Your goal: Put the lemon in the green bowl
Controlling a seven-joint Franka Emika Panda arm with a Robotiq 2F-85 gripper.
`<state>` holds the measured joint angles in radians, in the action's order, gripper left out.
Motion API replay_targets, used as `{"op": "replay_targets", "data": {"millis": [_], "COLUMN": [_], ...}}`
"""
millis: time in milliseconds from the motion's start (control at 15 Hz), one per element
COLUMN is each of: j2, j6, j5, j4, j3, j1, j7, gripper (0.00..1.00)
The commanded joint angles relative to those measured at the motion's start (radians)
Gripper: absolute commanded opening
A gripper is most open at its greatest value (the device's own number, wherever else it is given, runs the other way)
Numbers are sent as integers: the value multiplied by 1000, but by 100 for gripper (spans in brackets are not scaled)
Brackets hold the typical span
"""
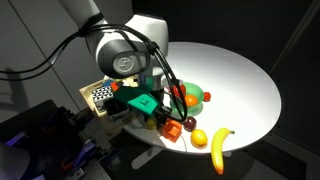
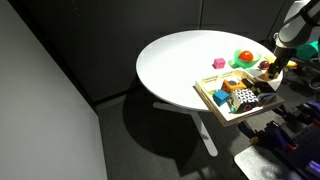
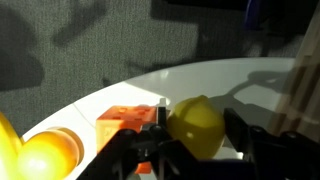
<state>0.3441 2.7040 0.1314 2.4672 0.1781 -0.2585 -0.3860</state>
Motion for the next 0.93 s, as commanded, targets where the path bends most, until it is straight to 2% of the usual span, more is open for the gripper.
{"op": "replay_targets", "data": {"millis": [0, 467, 867], "j2": [-76, -105, -67], "j6": [-69, -174, -254], "j5": [9, -21, -26], "j4": [-3, -116, -242], "j3": [-2, -1, 0], "j1": [-12, -4, 5], "j7": [-12, 20, 81], "gripper": [34, 34, 34]}}
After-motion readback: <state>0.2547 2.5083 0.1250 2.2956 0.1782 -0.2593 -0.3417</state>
